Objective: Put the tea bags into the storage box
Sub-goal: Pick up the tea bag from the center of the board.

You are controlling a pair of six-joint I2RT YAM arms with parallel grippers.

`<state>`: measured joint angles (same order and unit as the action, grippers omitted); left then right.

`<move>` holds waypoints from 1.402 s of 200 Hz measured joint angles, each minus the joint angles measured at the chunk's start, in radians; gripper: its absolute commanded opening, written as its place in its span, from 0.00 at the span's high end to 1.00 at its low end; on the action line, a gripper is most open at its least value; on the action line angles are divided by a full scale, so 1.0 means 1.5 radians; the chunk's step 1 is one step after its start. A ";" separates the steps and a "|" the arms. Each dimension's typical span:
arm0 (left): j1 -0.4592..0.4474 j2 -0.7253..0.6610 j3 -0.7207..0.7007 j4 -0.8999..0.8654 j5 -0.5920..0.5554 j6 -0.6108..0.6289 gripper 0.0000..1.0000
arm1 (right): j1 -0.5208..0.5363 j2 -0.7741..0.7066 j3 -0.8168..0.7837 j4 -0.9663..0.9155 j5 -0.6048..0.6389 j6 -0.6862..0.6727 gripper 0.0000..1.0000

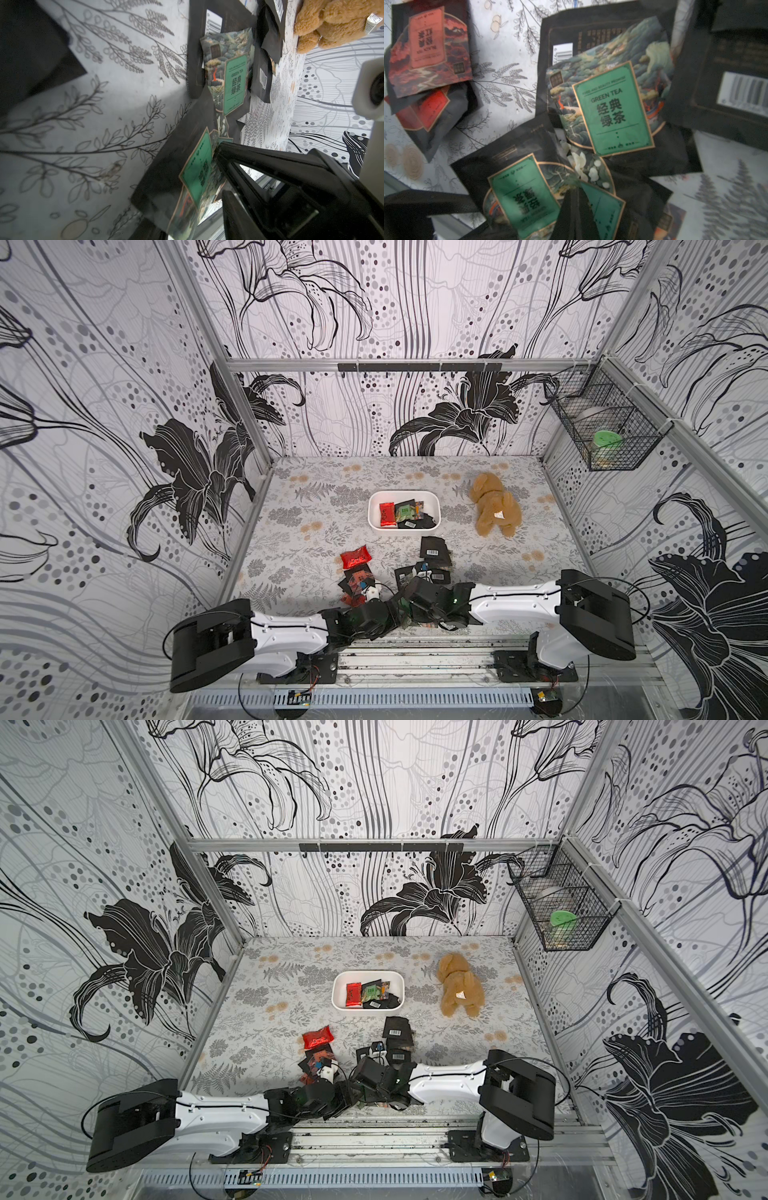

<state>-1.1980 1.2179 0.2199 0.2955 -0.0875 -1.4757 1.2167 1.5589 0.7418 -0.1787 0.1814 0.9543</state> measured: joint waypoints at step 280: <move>0.000 0.025 0.069 -0.061 -0.039 0.027 1.00 | 0.005 -0.098 -0.036 -0.017 0.050 0.003 0.88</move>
<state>-1.1980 1.2560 0.3233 0.2039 -0.1463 -1.4345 1.2240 1.4124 0.6884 -0.2039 0.2562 0.9581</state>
